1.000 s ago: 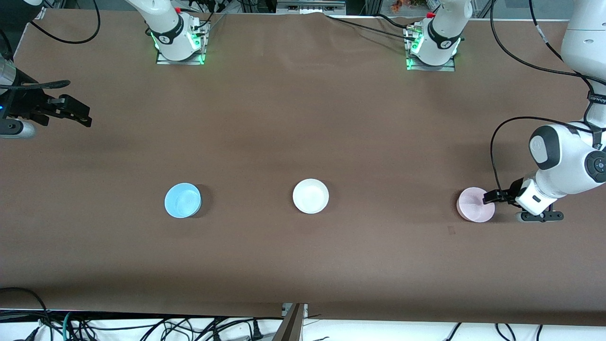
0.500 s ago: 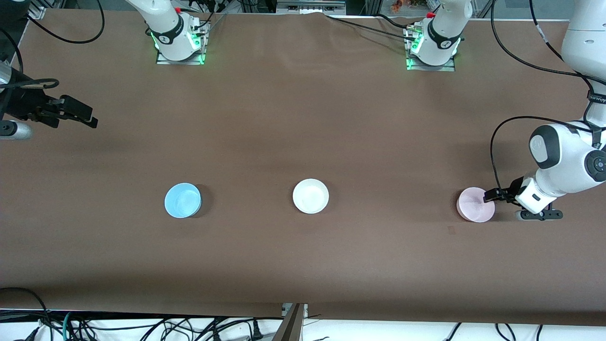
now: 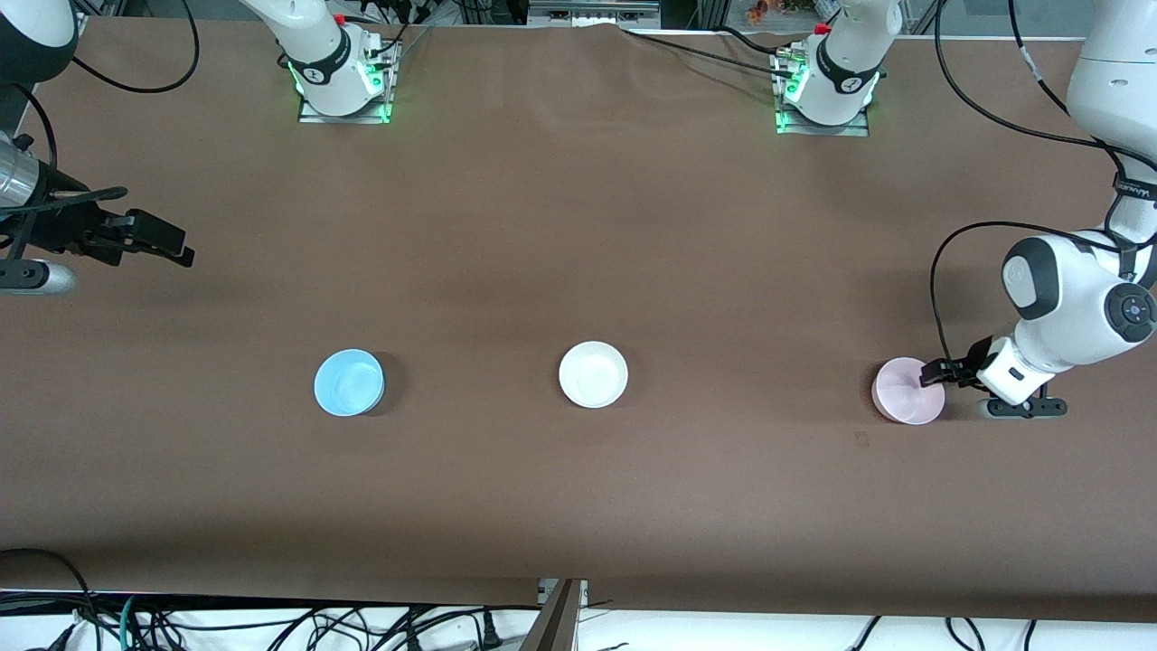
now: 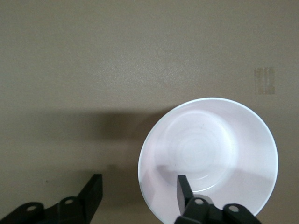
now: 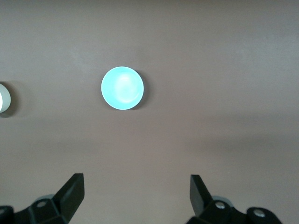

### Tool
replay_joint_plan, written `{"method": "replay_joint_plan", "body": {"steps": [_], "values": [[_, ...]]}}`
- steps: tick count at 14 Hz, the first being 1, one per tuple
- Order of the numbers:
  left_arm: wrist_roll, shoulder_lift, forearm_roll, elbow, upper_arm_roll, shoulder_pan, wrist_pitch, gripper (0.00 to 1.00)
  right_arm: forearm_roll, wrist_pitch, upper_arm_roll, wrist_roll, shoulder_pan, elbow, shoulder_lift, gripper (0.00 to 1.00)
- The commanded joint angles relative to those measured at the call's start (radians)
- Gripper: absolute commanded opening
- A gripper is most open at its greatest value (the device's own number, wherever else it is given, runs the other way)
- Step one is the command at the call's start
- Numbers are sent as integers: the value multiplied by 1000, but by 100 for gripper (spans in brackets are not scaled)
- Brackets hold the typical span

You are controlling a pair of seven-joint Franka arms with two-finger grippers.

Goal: Stack pink and blue bowls on white bowl
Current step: 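Lower the left gripper onto the pink rim while the right gripper reaches out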

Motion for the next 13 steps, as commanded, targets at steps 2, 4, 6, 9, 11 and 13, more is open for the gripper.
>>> {"method": "replay_joint_plan", "body": {"steps": [2,4,6,9,11,13], "values": [[5,-17,14,-33,-4,8,27,65,-43,6,8,-9,16,13,1,100],[5,-20,14,-33,-4,8,27,62,-43,4,8,-9,18,5,1,100],[6,-26,14,-33,-2,8,24,62,-43,6,8,-9,18,-12,-7,100],[5,-35,14,-33,-2,8,20,62,-37,9,9,-9,18,-38,-19,100],[5,-43,14,-33,-2,8,15,58,-37,53,14,-9,21,-123,-78,100],[5,-43,14,-35,-3,8,15,55,-37,127,21,-9,18,-234,-148,100]]}}
